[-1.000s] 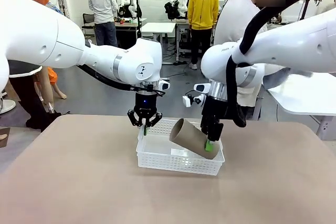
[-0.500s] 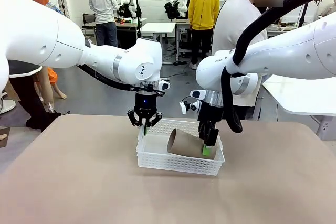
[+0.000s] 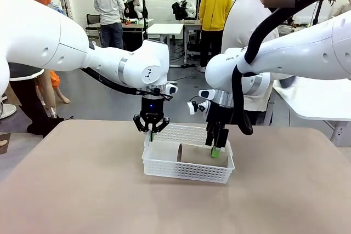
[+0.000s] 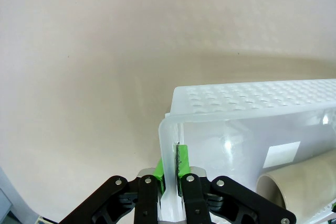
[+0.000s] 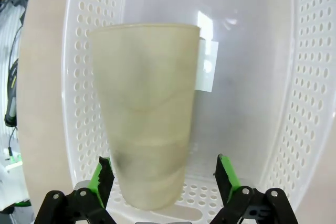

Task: Clean and organize the cups into the basket.
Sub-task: Pick up the Organizing basket and move it to the center of the table, then pick up the Reusable plastic cup from the right side of the table and place it inside the Organizing basket.

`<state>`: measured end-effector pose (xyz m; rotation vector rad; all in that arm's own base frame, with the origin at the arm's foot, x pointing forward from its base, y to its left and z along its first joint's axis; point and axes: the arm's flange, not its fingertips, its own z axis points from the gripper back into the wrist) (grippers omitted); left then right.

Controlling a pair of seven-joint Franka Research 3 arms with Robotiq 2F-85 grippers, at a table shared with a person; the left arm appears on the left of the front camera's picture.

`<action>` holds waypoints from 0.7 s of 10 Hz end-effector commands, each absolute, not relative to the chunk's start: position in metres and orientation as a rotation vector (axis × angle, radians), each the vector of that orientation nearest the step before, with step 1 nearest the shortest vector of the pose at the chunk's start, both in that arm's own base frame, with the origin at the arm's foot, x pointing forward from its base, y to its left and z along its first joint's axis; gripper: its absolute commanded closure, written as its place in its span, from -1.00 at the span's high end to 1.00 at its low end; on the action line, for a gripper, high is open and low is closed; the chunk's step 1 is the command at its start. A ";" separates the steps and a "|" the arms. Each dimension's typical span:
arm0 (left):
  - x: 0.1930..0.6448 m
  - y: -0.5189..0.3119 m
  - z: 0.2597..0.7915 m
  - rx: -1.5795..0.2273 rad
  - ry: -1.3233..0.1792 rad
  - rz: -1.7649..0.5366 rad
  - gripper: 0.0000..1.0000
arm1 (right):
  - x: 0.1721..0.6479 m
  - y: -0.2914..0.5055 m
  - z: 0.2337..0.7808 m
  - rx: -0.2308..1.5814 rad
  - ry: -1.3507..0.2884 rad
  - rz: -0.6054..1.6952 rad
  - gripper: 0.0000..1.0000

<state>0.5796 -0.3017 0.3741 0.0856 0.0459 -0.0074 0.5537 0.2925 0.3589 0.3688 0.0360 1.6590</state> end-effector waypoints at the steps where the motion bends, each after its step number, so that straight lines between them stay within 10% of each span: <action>1: 0.579 -0.301 0.375 0.084 0.044 -0.006 -0.94 | 0.545 0.284 0.372 0.362 -0.012 1.661 1.00; 7: 0.579 -0.301 0.375 0.084 0.044 -0.006 -0.94 | 0.467 0.122 0.504 0.405 -0.597 1.556 1.00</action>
